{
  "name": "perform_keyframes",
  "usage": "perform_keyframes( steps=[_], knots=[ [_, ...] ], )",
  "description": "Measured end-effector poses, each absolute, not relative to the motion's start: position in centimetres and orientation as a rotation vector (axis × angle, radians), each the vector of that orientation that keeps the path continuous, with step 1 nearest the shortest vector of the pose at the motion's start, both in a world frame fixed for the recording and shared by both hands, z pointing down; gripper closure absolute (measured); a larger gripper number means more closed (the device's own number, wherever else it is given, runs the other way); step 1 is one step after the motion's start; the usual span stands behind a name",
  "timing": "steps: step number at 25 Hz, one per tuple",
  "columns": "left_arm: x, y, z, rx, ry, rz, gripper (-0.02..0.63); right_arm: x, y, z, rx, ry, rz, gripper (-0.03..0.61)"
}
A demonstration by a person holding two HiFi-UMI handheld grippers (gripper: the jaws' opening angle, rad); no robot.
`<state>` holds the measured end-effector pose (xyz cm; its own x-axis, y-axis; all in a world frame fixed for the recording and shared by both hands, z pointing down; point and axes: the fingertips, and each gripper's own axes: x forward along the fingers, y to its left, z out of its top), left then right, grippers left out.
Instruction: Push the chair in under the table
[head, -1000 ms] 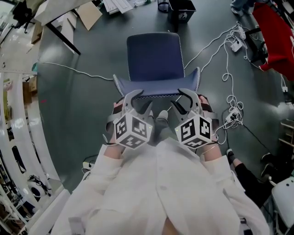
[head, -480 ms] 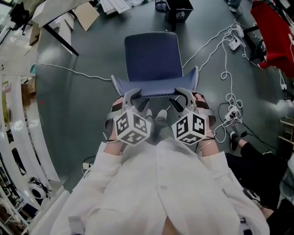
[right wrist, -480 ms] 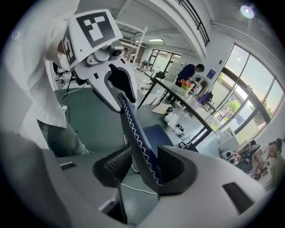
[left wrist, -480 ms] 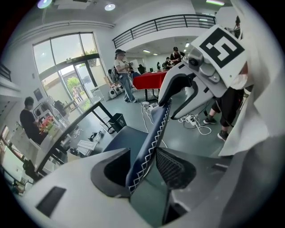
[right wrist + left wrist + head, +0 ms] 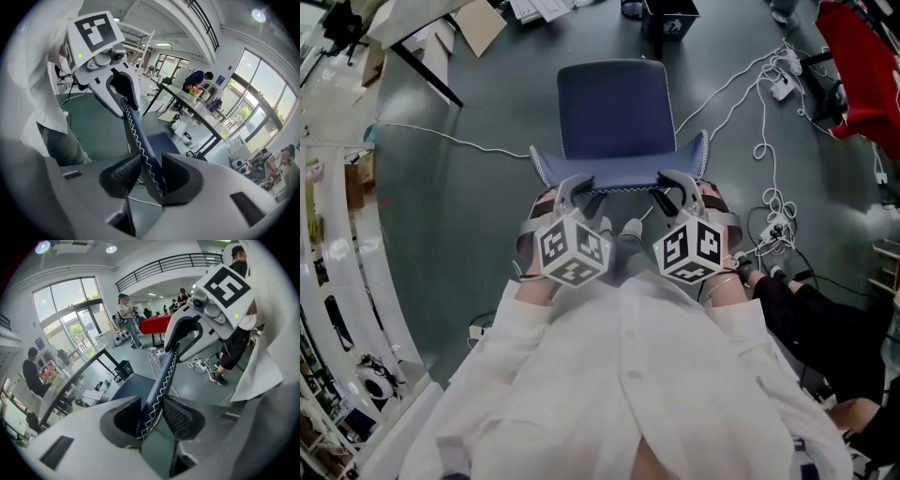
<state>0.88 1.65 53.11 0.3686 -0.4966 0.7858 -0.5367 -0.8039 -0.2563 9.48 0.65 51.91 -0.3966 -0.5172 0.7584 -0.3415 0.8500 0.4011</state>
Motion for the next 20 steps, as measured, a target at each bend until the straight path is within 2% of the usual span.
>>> perform_keyframes(
  steps=[20],
  knots=[
    [2.0, -0.8, 52.1, 2.56, -0.996, 1.44, 0.469, 10.6, -1.9, 51.4, 0.677, -1.964, -0.249, 0.431]
  ],
)
